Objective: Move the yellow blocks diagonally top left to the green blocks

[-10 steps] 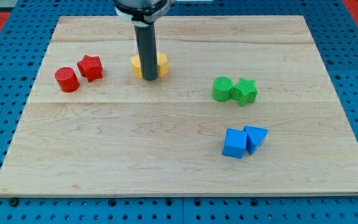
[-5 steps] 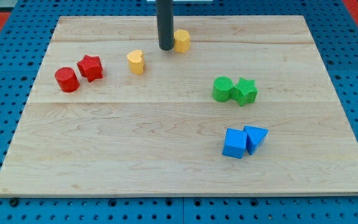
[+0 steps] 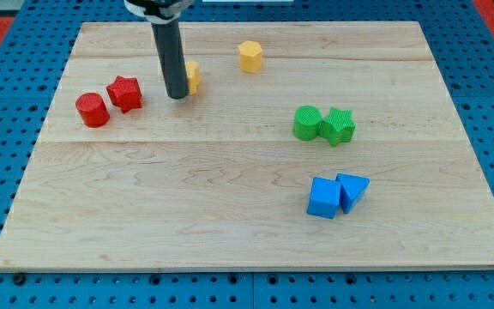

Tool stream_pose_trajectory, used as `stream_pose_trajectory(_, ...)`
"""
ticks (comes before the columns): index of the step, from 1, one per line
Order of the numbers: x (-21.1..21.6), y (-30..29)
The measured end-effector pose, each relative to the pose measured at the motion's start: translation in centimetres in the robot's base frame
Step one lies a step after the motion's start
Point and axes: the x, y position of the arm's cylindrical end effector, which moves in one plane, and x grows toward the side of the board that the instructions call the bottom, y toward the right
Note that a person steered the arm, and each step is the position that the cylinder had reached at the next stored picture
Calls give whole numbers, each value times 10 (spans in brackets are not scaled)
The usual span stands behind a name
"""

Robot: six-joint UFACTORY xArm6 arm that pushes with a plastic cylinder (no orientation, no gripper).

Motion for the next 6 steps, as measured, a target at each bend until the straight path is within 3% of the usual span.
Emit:
stream_pose_trajectory(2,-31,-34)
stream_pose_trajectory(3,-32,59)
stream_pose_trajectory(4,-32,78)
stream_pose_trajectory(5,-17,64)
stream_pose_trajectory(6,33,96)
